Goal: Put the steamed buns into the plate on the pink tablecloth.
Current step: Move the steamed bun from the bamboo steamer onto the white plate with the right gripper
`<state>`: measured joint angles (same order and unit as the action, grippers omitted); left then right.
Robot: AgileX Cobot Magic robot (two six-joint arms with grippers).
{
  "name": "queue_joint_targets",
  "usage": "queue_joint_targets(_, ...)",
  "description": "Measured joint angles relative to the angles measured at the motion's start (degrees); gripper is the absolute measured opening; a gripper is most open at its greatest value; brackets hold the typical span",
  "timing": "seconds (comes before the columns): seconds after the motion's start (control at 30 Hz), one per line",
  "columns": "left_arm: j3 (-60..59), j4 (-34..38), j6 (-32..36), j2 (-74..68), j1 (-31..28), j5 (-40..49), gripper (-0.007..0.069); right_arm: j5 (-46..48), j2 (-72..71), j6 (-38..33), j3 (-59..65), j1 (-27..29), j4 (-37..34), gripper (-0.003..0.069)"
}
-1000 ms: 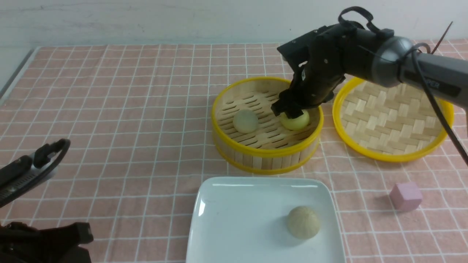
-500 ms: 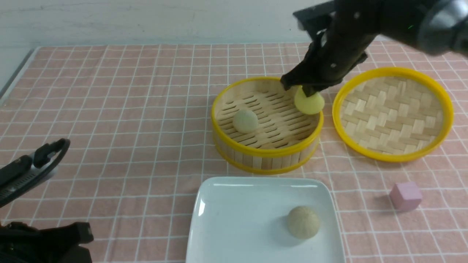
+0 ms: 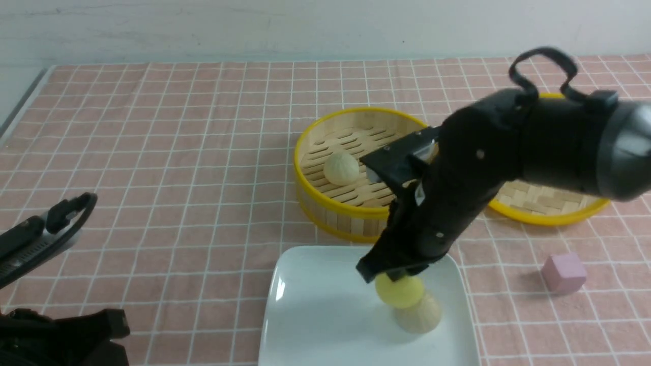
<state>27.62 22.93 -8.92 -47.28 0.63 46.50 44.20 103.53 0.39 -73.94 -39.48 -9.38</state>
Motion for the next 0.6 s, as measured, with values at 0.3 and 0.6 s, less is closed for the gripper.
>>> queue_joint_targets(0.3, 0.0, 0.0, 0.0, 0.0, 0.0, 0.0, 0.0111, -4.7, 3.1, 1.0, 0.3, -1.0, 0.0, 0.0151)
queue_joint_targets(0.6, 0.0, 0.0, 0.0, 0.0, 0.0, 0.0, 0.0129, -0.7, -0.6, 2.6, -1.1, -1.0, 0.9, 0.0438)
